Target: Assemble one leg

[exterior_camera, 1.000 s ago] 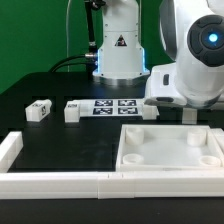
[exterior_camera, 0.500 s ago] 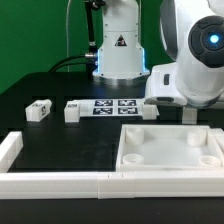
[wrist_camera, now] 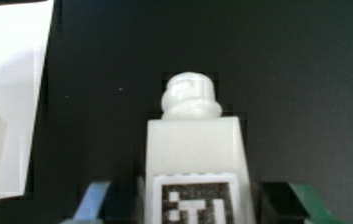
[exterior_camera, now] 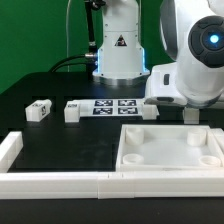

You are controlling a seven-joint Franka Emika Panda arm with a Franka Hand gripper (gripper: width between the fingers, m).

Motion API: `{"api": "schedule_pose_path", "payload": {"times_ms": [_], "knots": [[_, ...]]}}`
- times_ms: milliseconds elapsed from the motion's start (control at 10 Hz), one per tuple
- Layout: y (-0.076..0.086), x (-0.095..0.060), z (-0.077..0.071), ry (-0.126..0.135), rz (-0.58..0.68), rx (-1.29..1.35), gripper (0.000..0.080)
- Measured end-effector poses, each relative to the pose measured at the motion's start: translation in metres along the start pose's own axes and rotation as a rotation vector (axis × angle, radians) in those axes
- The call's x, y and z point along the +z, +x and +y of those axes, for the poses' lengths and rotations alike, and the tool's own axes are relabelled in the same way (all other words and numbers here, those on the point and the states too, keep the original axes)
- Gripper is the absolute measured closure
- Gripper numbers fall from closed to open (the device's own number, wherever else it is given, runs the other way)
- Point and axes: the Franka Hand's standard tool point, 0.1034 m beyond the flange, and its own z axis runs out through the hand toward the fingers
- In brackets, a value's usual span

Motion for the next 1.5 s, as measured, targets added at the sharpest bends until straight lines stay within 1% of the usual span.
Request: {"api": "schedule_pose_path", "payload": {"times_ms": [100,200,400,500,600,700,800,900,1000,1100,1200,1300,1400,1500], "knots": [[-0.003,-0.002,0.001,-0.005,-0.006,-0.002,0.0511],[-0.018,-0.017,0.002,-0.011,-0.027,-0.006,0.0511],[-0.050,-0.051,0.005,-0.016,-0.055,-0.013,0.0511],[-0.058,-0.071,0.004,-0.014,-0.048,-0.020,0.0509],[-0.060,-0.080,0.001,-0.011,-0.022,-0.028,0.0509],[-0.059,-0.076,0.002,-0.012,-0.027,-0.028,0.0509],[-0.054,-0.078,0.000,-0.006,0.010,-0.029,0.0509],[-0.048,-0.085,-0.005,0.013,0.139,-0.034,0.0509],[-0.052,-0.084,-0.004,0.018,0.213,-0.035,0.0509],[-0.049,-0.090,-0.002,0.019,0.293,-0.063,0.0509],[-0.043,-0.104,0.007,0.008,0.339,-0.093,0.0509],[-0.034,-0.126,0.013,0.002,0.433,-0.121,0.0509],[-0.026,-0.149,0.014,0.005,0.542,-0.157,0.0509],[-0.020,-0.162,0.012,0.010,0.634,-0.178,0.0509]]}}
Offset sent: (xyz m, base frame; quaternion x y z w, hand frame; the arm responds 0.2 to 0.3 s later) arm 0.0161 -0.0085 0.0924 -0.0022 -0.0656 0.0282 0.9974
